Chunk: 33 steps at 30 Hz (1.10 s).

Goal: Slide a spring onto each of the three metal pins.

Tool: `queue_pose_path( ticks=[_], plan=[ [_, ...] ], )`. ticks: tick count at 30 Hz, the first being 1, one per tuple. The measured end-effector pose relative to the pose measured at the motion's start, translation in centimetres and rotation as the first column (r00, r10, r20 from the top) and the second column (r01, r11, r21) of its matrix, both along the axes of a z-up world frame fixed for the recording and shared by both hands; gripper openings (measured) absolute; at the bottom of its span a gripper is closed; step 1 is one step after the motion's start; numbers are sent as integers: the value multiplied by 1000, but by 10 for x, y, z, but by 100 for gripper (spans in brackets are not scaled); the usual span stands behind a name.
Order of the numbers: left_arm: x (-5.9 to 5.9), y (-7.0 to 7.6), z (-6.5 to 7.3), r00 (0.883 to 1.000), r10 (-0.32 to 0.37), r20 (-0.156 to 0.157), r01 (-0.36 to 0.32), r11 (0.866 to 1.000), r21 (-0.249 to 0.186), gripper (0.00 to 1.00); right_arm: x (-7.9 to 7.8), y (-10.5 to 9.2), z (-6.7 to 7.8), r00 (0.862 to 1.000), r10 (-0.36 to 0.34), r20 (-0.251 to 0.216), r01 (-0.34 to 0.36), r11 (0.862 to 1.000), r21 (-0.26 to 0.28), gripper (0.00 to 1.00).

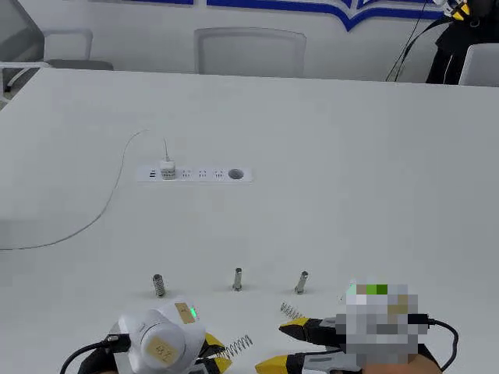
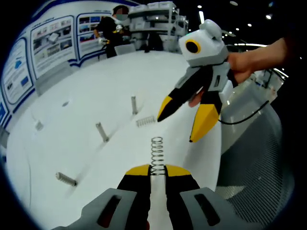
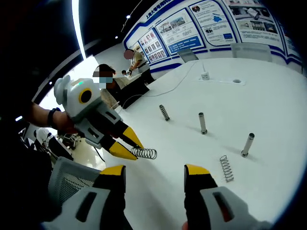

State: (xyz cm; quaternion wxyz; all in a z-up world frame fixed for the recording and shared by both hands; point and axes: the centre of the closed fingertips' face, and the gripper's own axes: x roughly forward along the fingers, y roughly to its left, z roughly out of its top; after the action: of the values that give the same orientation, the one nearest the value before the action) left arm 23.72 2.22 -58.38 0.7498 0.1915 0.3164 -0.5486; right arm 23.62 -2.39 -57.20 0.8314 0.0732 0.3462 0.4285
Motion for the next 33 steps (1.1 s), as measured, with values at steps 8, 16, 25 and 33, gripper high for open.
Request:
queue_pose_path(
  ticks=[8, 16, 25, 33],
  plan=[
    [-5, -8, 7, 1000, -24, 5, 24, 1000, -16, 10, 0, 5, 1, 999, -12, -42, 14, 999, 51, 38],
    [-11, -21, 16, 997, -69, 21, 69, 997, -26, 10, -5, 12, 4, 998, 12, -65, -6, 995, 97, 32],
    [-17, -31, 18, 994, -106, 28, 107, 993, -41, 10, -9, 13, 8, 995, 3, -99, 11, 989, 147, 26],
    [-20, -31, 19, 991, -129, 28, 130, 991, -41, 10, -10, 13, 13, 992, -7, -127, 30, 984, 178, 19]
  ],
)
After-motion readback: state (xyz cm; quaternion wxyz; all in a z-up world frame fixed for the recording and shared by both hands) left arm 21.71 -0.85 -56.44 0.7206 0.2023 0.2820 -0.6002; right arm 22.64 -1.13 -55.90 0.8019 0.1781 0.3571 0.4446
